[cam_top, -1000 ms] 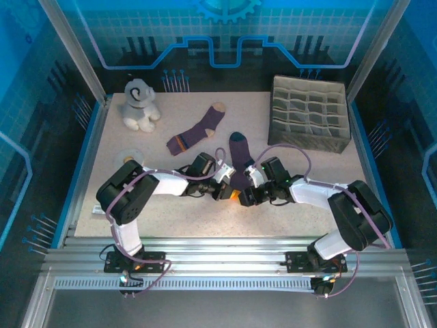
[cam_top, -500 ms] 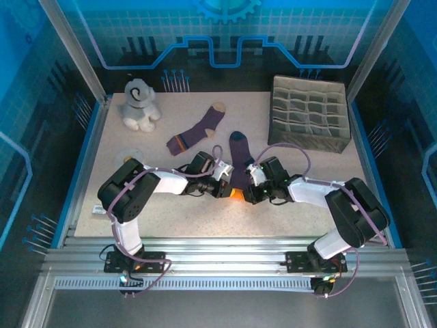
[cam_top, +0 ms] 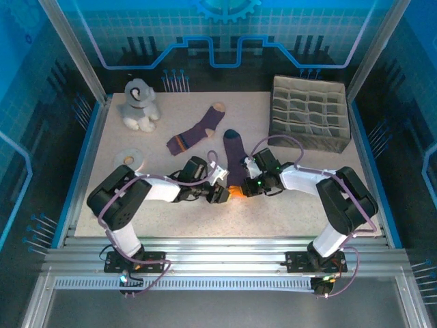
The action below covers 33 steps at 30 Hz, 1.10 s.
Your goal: Roll the socks
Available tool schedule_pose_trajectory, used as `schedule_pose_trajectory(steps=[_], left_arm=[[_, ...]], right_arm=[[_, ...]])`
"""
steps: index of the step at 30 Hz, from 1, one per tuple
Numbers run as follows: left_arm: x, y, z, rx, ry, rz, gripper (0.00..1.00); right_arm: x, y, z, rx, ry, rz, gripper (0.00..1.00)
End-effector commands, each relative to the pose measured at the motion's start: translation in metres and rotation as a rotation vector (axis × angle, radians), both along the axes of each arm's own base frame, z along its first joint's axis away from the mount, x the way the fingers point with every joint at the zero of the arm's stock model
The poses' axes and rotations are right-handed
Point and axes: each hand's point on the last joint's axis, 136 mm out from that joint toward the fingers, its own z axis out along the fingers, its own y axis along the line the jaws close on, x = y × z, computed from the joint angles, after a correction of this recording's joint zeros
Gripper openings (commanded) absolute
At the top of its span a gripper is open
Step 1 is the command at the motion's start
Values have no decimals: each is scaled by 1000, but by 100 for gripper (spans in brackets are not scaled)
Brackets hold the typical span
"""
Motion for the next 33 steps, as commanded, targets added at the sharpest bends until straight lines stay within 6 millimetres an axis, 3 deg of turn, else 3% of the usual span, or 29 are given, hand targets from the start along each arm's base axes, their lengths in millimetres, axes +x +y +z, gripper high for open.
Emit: schedule_pose_trajectory(steps=[1,6,9,14,21,33], left_arm=[[0,1,36,-18,-200,-79,35],[-10,5,76,14,-461,-184,35],[-17,10,87,121,-687,-263,42],[-13,15,78,265,-862,-333,43],[-10,-13,41,469,-1121,-494,30],[3,-26,2,553,-1123,-616,30]], right_arm=[[-28,-34,-37,-203,145,-30,1],[-29,-35,-39,-223,170,-13,1],[-30,-33,-39,-220,182,-1,1],[-35,-32,-42,-221,211,18,1],[-31,-32,-40,-222,230,25,2],[-32,-34,-39,-218,277,29,2]])
